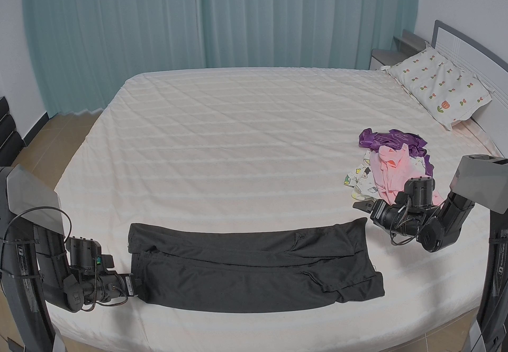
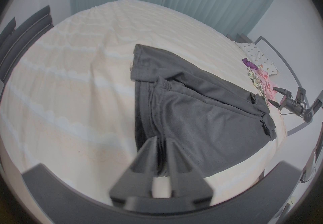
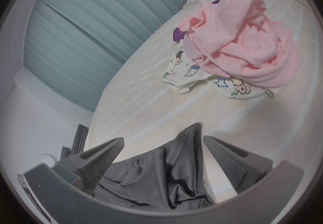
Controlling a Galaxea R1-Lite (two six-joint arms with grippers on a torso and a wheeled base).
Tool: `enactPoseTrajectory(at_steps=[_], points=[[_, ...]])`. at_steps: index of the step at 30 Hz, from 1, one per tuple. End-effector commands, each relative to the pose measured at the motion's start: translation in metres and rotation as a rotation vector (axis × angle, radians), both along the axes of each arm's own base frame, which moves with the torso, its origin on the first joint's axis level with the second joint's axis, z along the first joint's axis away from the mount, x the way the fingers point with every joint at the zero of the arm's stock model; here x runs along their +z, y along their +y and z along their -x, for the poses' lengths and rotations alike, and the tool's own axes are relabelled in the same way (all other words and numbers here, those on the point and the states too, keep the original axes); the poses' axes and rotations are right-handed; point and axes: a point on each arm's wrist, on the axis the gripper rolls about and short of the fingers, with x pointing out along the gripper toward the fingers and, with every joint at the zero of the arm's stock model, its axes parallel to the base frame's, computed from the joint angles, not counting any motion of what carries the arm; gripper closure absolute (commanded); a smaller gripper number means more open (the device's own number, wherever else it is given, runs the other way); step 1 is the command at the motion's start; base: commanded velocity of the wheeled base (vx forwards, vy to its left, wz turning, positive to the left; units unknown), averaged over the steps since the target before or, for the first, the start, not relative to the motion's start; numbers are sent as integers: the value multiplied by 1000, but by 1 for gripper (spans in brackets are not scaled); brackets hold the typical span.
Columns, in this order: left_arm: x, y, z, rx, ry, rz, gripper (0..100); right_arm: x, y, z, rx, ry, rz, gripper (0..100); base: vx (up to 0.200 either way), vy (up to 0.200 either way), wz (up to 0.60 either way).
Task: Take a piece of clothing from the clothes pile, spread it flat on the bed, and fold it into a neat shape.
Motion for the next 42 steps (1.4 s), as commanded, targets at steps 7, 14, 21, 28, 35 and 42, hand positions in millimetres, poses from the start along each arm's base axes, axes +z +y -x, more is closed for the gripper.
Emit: enactPoseTrajectory(at_steps=[7,14,21,28,35,42], points=[[0,13,23,-11,21,-82,100,2,0,0,0,-4,-1,0,0,0,0],[0,15,36,-64,55,-134,100,1,0,0,0,-1,0,0,0,0,0],[-1,16,38,-60,62,-134,100,1,0,0,0,-1,0,0,0,0,0],[-6,19,35,-43,67,-140,0,2,0,0,0,-5,-1,0,0,0,0],[15,32,4,97,-124,-82,0,4,0,1,1,-7,-2,0,0,0,0],[30,7,-39,170,-201,120,0,3,0,1,1,-5,-2,0,0,0,0]])
